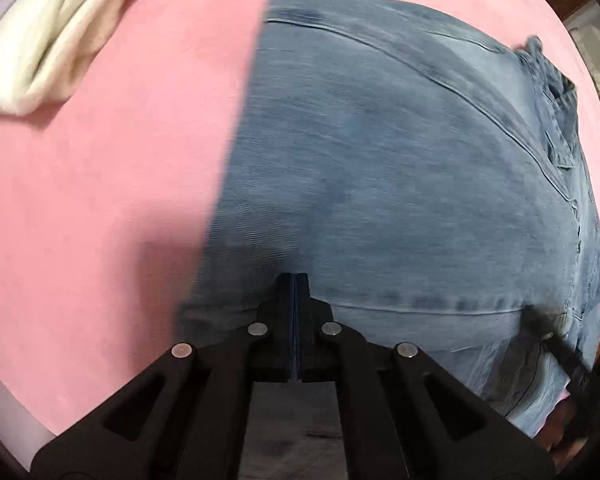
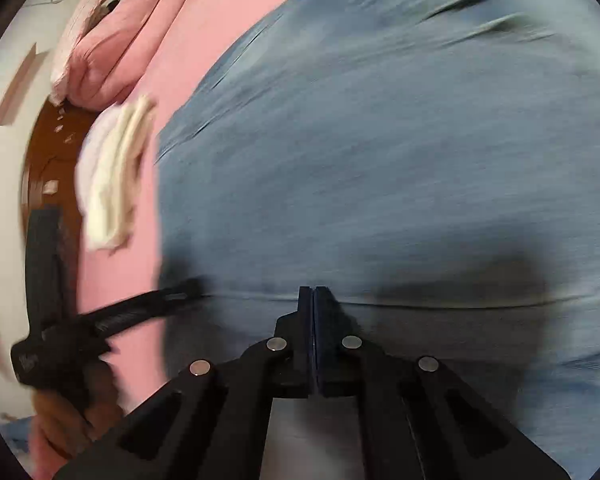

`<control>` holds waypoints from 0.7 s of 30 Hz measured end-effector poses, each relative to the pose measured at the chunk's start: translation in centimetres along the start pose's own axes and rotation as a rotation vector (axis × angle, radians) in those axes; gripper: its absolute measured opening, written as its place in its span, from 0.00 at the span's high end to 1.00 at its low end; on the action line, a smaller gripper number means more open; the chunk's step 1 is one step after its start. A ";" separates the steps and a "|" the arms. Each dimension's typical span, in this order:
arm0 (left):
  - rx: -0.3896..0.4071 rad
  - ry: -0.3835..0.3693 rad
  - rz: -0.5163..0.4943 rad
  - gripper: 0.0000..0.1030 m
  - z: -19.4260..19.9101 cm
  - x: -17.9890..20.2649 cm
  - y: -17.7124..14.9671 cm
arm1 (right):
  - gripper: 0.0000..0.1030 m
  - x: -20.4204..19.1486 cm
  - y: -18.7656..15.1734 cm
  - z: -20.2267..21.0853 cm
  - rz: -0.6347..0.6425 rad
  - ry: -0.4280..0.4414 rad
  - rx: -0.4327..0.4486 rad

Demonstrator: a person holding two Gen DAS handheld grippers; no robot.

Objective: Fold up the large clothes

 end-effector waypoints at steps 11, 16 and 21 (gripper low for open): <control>0.032 -0.151 -0.007 1.00 2.8 3.4 -1.2 | 1.00 2.9 0.1 9.7 -0.019 -0.058 0.116; 0.067 -0.141 -0.031 1.00 1.3 6.2 2.5 | 1.00 -2.6 2.2 2.4 -0.050 0.145 0.036; 0.163 -0.061 -0.018 1.00 0.2 6.3 8.8 | 1.00 -4.0 6.3 -3.9 -0.075 0.208 0.041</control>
Point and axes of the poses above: each gripper's, at about its wrist camera, not at the fingertips, and z roughly against the way its jaws point, x to its right, y to its top, the point moved 6 cm from there along -z, roughly the way its jaws point, and after that the axes turned 2 degrees about z, right-handed, at the moved point
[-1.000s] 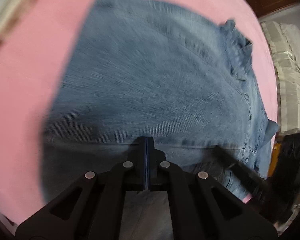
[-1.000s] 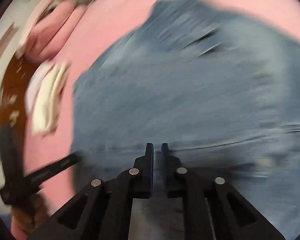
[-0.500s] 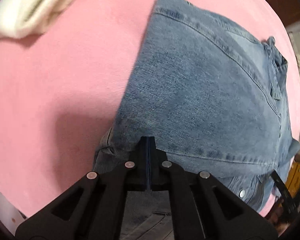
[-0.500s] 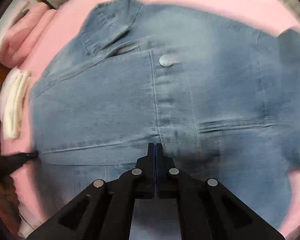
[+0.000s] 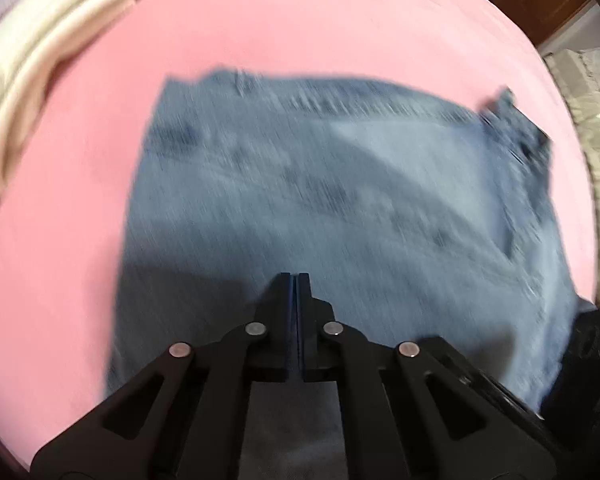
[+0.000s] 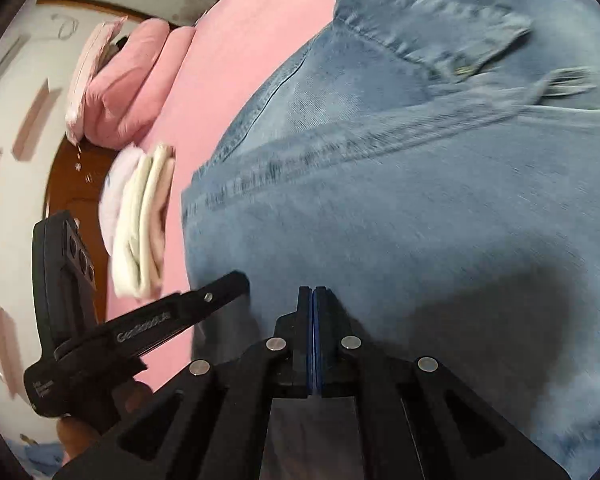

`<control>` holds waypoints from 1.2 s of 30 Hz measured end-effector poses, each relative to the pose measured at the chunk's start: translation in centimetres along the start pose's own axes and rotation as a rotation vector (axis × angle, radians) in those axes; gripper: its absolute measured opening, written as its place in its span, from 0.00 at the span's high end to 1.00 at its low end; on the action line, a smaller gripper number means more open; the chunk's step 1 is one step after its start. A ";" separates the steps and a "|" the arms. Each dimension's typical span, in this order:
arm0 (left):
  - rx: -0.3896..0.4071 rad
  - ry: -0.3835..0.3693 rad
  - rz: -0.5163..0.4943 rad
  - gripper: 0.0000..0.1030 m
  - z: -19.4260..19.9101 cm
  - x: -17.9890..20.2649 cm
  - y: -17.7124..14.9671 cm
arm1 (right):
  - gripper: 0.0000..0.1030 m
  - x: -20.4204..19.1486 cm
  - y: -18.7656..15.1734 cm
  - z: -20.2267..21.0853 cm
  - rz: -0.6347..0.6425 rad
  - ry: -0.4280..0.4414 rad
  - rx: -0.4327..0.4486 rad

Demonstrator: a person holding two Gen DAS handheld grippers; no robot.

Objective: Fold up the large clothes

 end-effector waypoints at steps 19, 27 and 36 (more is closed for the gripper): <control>0.102 -0.132 0.064 1.00 3.8 -4.9 3.3 | 0.86 0.2 2.2 4.3 0.060 -0.046 0.181; -0.067 -0.085 0.085 1.00 4.0 -10.7 -5.9 | 0.87 1.2 -5.2 -1.4 -0.153 0.114 -0.036; -0.034 0.061 0.030 1.00 6.1 -16.4 -6.5 | 1.00 16.0 -1.5 12.4 -0.105 -0.328 0.207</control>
Point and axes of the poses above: each gripper's, at about its wrist camera, not at the fingertips, and z roughly against the way its jaws point, x to its right, y to its top, the point moved 6 cm from there along -z, roughly the way its jaws point, and after that the axes turned 2 degrees about z, right-handed, at the moved point
